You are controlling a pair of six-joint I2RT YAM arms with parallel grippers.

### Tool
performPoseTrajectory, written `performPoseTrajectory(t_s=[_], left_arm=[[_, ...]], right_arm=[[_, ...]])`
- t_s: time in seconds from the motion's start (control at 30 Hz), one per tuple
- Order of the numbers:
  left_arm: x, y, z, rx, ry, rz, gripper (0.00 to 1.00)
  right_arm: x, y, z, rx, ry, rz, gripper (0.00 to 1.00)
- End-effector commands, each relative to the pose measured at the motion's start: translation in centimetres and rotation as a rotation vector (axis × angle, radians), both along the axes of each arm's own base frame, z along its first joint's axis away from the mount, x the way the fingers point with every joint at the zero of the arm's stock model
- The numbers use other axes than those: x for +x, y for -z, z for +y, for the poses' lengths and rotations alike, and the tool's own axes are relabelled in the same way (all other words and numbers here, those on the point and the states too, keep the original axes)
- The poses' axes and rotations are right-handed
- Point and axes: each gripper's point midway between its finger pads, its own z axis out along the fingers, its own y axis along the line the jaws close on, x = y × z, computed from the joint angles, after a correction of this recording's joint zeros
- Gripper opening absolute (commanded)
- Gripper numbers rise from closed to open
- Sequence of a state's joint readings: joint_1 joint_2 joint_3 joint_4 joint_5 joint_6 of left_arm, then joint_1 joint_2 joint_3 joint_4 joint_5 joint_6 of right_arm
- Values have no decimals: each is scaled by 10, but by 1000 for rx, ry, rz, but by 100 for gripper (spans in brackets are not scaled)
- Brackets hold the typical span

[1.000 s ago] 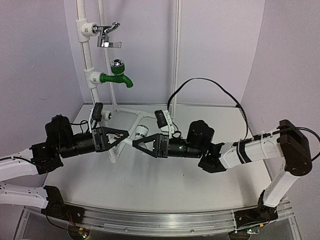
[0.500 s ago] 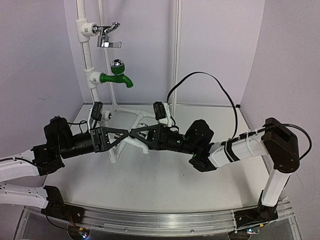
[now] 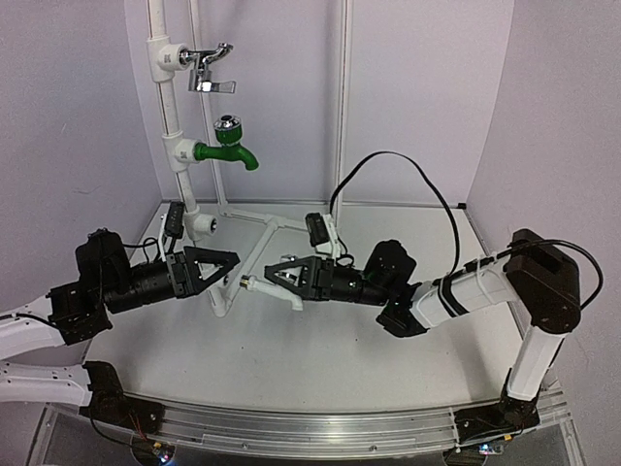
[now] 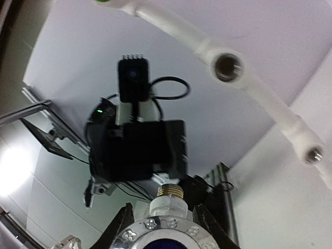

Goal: Install the water faucets

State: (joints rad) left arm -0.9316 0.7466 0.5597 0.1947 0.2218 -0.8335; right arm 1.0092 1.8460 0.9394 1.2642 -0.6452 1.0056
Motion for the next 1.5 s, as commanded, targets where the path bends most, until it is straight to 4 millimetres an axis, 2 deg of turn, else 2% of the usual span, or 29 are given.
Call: performPoseTrajectory(t_s=[0.0, 0.03, 0.13, 0.3, 0.4, 0.53, 0.6, 0.77, 0.9, 0.97, 1.03, 1.13, 1.27, 1.33, 1.47], left_arm=[[21, 22, 50, 212, -271, 120, 67], [23, 28, 65, 261, -333, 156, 67], [25, 39, 100, 362, -472, 225, 66], [27, 42, 142, 398, -653, 274, 68], [27, 33, 161, 369, -720, 247, 76], [24, 1, 156, 266, -668, 107, 90], [25, -10, 150, 276, -640, 62, 94], [36, -25, 116, 347, -552, -16, 97], [47, -46, 111, 365, -542, -72, 100], [60, -47, 111, 371, -523, -60, 100], [79, -38, 112, 362, -493, -11, 100], [93, -30, 109, 292, -390, 29, 100], [85, -39, 106, 235, -339, -29, 100], [79, -40, 107, 239, -327, -50, 100], [76, -17, 123, 278, -411, 8, 99]], right_arm=[[36, 23, -31, -233, 235, -251, 0], [42, 36, -34, -333, 273, -318, 0], [57, 51, -46, -518, 368, -557, 0], [75, 46, -52, -642, 448, -918, 0], [89, 38, -43, -647, 489, -962, 0], [93, 27, -27, -578, 459, -845, 0], [94, 24, -22, -522, 419, -711, 0], [79, 7, -5, -357, 298, -529, 0], [78, 6, 5, -320, 231, -484, 0], [82, 5, 7, -302, 194, -448, 0], [88, 5, 8, -289, 158, -399, 0], [92, 13, 15, -288, 109, -357, 0], [95, 31, 23, -316, 60, -364, 0], [94, 33, 24, -324, 45, -385, 0], [88, 30, 22, -318, 15, -359, 0]])
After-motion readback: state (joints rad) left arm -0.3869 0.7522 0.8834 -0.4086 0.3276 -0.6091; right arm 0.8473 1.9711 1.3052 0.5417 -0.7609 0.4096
